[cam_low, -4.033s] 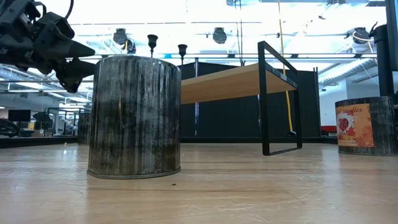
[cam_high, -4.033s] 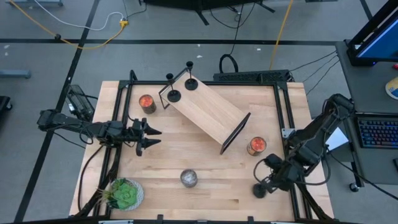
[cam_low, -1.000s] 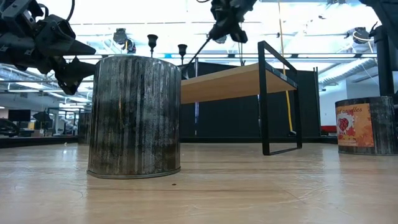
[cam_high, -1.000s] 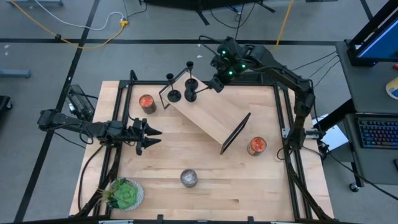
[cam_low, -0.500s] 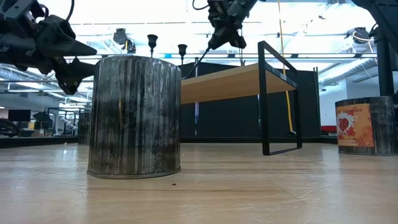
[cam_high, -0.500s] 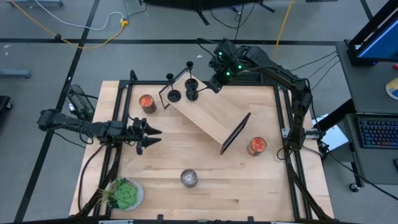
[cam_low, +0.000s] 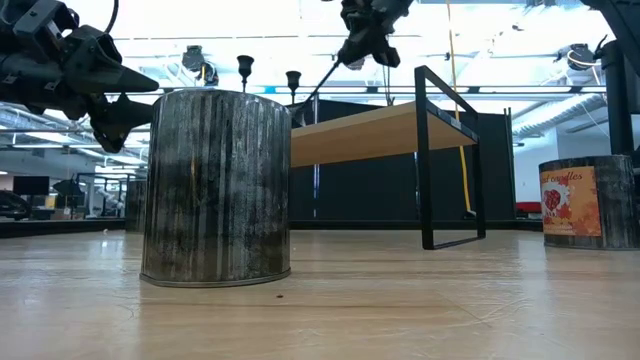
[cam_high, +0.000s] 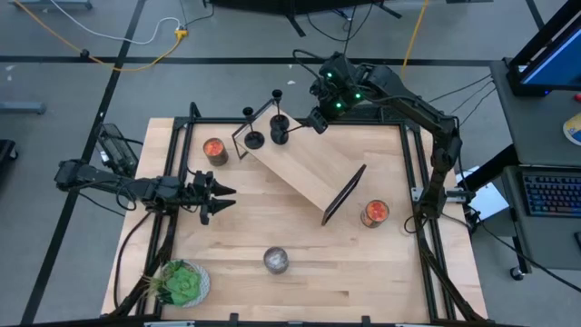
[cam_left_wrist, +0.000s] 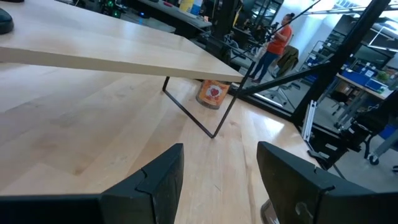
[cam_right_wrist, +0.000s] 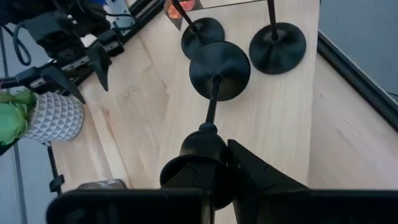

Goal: Pick & Place candle stick holders
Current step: Put the black candle holder on the shelf

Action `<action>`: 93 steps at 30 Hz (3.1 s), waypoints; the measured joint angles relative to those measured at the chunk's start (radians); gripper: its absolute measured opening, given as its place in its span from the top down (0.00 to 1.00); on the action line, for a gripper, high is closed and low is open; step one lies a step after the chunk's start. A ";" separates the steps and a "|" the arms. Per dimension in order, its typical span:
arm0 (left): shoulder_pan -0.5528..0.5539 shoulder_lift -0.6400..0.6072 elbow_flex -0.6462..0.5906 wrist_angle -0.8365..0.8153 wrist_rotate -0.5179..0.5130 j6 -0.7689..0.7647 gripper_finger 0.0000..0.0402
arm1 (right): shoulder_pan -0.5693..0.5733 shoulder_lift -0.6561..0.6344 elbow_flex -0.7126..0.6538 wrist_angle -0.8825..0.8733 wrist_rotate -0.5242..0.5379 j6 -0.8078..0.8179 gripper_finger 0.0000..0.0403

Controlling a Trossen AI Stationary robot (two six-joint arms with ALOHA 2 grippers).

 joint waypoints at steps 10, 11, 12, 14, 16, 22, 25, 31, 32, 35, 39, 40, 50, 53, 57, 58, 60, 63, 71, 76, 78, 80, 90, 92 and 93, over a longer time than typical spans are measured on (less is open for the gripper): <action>0.000 0.000 0.000 0.000 0.000 -0.003 0.48 | 0.000 -0.015 0.000 -0.050 -0.001 0.015 0.96; 0.000 0.000 0.000 0.000 0.000 -0.004 0.48 | 0.001 -0.015 0.000 -0.049 -0.001 0.012 0.96; 0.000 0.000 0.000 0.000 0.000 -0.004 0.48 | 0.002 -0.015 0.000 -0.049 -0.002 0.011 0.96; 0.000 0.000 0.000 0.000 0.000 -0.004 0.48 | 0.002 -0.016 0.000 -0.043 -0.002 0.012 0.96; 0.000 0.000 0.000 0.000 0.000 -0.004 0.48 | 0.003 -0.016 0.000 -0.043 -0.002 0.012 0.96; 0.000 0.000 0.000 0.000 0.000 -0.004 0.48 | 0.014 -0.015 0.000 -0.043 -0.002 0.002 0.96; 0.000 0.000 0.000 0.000 0.000 -0.004 0.48 | 0.021 -0.005 0.000 -0.042 -0.003 0.000 0.96; 0.000 0.000 0.000 0.000 0.000 -0.004 0.48 | 0.021 -0.003 -0.001 -0.041 -0.001 -0.008 0.96; 0.000 0.000 0.000 0.000 0.000 -0.004 0.48 | 0.021 -0.001 -0.001 -0.039 -0.001 -0.008 0.96; 0.000 0.000 0.000 0.000 0.000 -0.003 0.48 | 0.020 0.009 -0.001 -0.031 -0.001 -0.008 0.96; 0.000 0.000 0.000 0.000 0.000 -0.003 0.48 | 0.021 0.008 -0.001 -0.033 -0.002 -0.008 0.96; 0.000 0.000 0.000 0.000 0.000 -0.003 0.48 | 0.025 0.012 -0.001 -0.033 -0.002 -0.008 0.96; 0.000 0.000 0.000 0.000 0.000 0.000 0.48 | 0.027 0.018 -0.001 -0.024 0.014 -0.008 0.92; 0.000 0.000 0.000 0.000 0.000 0.001 0.48 | 0.025 0.018 -0.001 -0.014 0.029 -0.008 0.92; 0.000 0.000 0.000 0.000 0.000 0.001 0.48 | 0.025 0.018 -0.001 -0.007 0.028 -0.010 0.91; 0.000 0.000 0.000 0.000 0.000 0.001 0.48 | 0.025 0.018 -0.001 -0.001 0.028 -0.013 0.91; 0.000 0.000 0.000 0.000 0.000 0.001 0.48 | 0.025 0.018 -0.001 0.017 0.028 -0.022 0.91; 0.000 0.000 0.000 0.000 0.000 0.001 0.48 | 0.025 0.018 -0.001 0.048 0.026 -0.026 0.91; 0.000 0.000 0.000 0.000 0.000 0.001 0.48 | 0.025 0.018 -0.001 0.079 0.025 -0.027 0.89; 0.000 0.000 0.000 0.000 0.000 0.001 0.48 | 0.025 0.018 -0.001 0.079 0.024 -0.027 0.87; 0.000 0.000 0.000 0.000 0.000 0.001 0.48 | 0.025 0.018 -0.001 0.079 0.024 -0.027 0.86; 0.000 0.000 0.000 0.000 0.000 0.001 0.48 | 0.025 0.018 -0.001 0.080 0.024 -0.027 0.86; 0.000 0.000 0.000 0.000 0.000 0.001 0.48 | 0.024 0.018 0.000 0.154 -0.001 -0.028 0.86; 0.000 0.000 0.000 0.000 0.000 0.001 0.48 | 0.025 0.018 0.000 0.161 -0.014 -0.027 0.86; 0.000 0.000 0.000 0.000 0.000 0.001 0.48 | 0.025 0.018 0.000 0.164 -0.020 -0.027 0.86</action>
